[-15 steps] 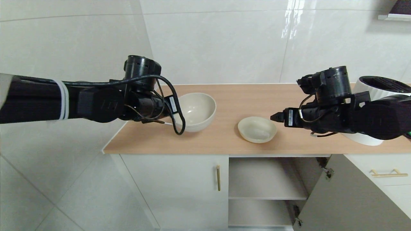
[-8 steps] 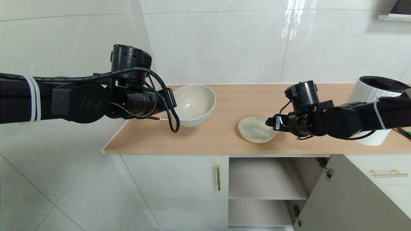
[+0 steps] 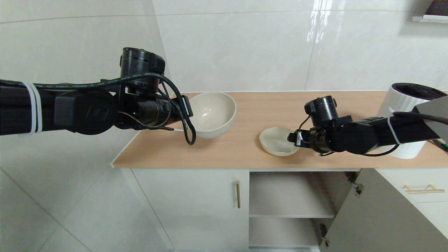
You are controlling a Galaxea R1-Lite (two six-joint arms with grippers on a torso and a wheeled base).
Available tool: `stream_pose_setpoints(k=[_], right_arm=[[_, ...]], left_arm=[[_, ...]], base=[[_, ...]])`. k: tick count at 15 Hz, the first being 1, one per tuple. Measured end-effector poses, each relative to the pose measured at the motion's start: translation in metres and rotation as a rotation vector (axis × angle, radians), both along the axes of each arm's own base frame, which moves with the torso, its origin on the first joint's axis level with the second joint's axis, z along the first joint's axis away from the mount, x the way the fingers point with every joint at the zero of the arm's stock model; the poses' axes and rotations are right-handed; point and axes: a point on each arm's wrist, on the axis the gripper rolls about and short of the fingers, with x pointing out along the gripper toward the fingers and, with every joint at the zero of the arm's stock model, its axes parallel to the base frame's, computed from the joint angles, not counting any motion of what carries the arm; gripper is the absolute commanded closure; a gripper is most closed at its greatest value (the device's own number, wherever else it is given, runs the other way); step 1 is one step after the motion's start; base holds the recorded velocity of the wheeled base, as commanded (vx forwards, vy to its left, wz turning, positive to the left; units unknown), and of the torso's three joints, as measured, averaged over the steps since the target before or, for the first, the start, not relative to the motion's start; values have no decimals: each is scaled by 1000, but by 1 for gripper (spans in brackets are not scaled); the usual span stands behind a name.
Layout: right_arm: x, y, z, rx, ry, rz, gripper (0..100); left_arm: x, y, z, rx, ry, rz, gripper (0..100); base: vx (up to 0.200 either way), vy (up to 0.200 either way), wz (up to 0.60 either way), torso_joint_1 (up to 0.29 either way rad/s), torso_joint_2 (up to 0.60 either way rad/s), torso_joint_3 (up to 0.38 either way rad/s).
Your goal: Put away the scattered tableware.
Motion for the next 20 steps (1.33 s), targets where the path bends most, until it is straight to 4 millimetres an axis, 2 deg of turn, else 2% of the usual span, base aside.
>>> stream_pose_setpoints(k=[4, 5, 12, 15, 20], right_arm=[[3, 0, -4, -1, 5, -2, 0], [3, 1, -5, -2, 7, -1, 100], [7, 2, -9, 10, 13, -9, 100], [-3, -3, 12, 58, -13, -23, 100], [-49, -12, 53, 94, -7, 36, 100]], left_arm=[[0, 0, 0, 0, 0, 0, 100], [0, 0, 0, 0, -1, 0, 100], [-1, -2, 0, 1, -1, -3, 100], [-1, -2, 0, 2, 1, -4, 100], [-23, -11, -13, 33, 52, -55, 100]], base=[[0, 0, 0, 0, 0, 0], [0, 0, 0, 0, 0, 0], [0, 0, 0, 0, 0, 0], [0, 0, 0, 0, 0, 0], [0, 0, 0, 0, 0, 0]])
